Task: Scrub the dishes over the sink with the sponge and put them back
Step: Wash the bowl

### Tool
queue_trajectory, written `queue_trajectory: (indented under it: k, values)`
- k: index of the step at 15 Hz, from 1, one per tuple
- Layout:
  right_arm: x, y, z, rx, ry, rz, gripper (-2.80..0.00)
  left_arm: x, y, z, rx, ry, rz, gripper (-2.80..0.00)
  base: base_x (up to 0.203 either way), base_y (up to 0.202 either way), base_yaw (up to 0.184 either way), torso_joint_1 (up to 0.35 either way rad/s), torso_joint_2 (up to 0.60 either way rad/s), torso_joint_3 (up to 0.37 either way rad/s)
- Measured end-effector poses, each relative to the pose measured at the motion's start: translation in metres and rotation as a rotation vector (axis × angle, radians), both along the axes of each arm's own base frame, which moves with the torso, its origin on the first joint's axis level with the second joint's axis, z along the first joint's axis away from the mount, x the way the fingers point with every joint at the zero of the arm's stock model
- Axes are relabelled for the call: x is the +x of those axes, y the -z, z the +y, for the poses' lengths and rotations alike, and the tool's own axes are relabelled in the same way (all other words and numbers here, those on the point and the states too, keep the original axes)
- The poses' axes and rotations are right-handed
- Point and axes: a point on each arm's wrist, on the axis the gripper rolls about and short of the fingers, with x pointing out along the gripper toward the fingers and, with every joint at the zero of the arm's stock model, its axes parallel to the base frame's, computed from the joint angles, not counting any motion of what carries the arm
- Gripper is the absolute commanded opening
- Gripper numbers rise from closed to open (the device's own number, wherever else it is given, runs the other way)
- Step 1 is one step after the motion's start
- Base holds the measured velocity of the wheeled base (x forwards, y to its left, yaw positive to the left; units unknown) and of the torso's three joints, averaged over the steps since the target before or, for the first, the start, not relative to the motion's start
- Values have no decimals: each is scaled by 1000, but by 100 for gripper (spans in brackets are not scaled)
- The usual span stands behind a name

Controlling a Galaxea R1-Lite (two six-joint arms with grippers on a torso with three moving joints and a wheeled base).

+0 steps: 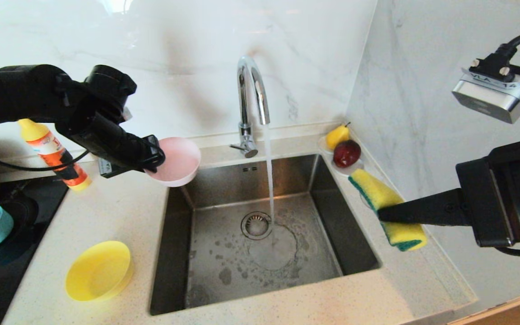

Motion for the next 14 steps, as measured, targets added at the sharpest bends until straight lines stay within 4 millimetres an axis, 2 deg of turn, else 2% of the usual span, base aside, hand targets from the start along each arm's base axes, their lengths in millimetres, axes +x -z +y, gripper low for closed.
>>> queue_trajectory:
  k: [6, 14]
  values:
    - [-1, 2, -1, -5, -1, 3, -280, -2, 29, -80, 60, 132, 70, -280, 0, 0, 0, 0, 0, 0]
    - [-5, 1, -3, 8, -15, -5, -280, 7, 80, -137, 27, 161, 157, -280, 0, 0, 0, 0, 0, 0]
